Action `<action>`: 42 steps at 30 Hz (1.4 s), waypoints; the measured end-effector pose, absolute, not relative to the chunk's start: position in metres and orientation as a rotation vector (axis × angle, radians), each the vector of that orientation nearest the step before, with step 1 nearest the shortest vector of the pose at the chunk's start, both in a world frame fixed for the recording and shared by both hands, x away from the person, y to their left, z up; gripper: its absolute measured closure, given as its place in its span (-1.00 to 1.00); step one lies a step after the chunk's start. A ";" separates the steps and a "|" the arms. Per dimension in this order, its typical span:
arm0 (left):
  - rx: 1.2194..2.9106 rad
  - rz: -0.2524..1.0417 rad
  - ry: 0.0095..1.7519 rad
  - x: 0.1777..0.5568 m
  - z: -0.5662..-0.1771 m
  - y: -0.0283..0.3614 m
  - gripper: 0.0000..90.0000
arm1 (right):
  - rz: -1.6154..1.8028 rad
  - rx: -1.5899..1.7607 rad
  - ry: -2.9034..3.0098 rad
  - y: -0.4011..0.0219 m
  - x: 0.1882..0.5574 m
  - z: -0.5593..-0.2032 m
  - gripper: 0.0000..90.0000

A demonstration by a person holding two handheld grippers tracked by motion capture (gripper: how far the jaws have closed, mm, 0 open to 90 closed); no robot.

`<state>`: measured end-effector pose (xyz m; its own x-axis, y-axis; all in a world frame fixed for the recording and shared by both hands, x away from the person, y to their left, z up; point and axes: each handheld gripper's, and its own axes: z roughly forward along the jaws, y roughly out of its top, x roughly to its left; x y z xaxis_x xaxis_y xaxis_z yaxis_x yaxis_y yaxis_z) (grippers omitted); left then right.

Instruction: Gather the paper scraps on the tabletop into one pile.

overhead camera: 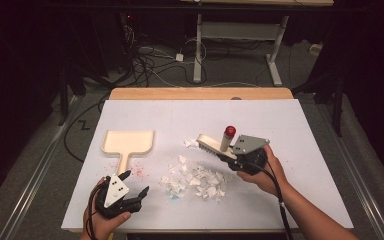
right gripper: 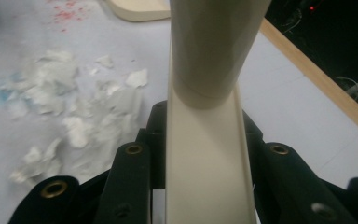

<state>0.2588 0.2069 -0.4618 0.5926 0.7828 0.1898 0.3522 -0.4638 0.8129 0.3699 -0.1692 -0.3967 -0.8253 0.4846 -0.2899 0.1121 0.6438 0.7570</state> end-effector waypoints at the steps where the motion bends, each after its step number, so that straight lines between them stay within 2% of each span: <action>1: 2.076 0.731 0.899 0.259 -0.463 0.207 -0.48 | 1.050 0.473 2.360 -0.168 0.374 -0.397 0.51; 4: 2.088 0.726 0.905 0.261 -0.465 0.206 -0.48 | 1.039 0.487 2.328 -0.164 0.386 -0.398 0.51; 11: 2.083 0.730 0.935 0.263 -0.467 0.209 -0.49 | 0.910 0.532 2.317 -0.139 0.436 -0.417 0.51; 18: 2.084 0.718 0.954 0.265 -0.469 0.210 -0.50 | 0.868 0.531 2.351 -0.113 0.460 -0.437 0.51; 24: 2.085 0.718 0.952 0.264 -0.469 0.210 -0.50 | 0.867 0.461 2.407 -0.096 0.451 -0.442 0.51; 30: 2.079 0.706 0.952 0.265 -0.468 0.210 -0.50 | 0.927 0.358 2.490 -0.089 0.426 -0.441 0.51; 42: 2.039 0.670 0.953 0.264 -0.463 0.210 -0.49 | 0.974 0.100 2.614 -0.101 0.376 -0.434 0.51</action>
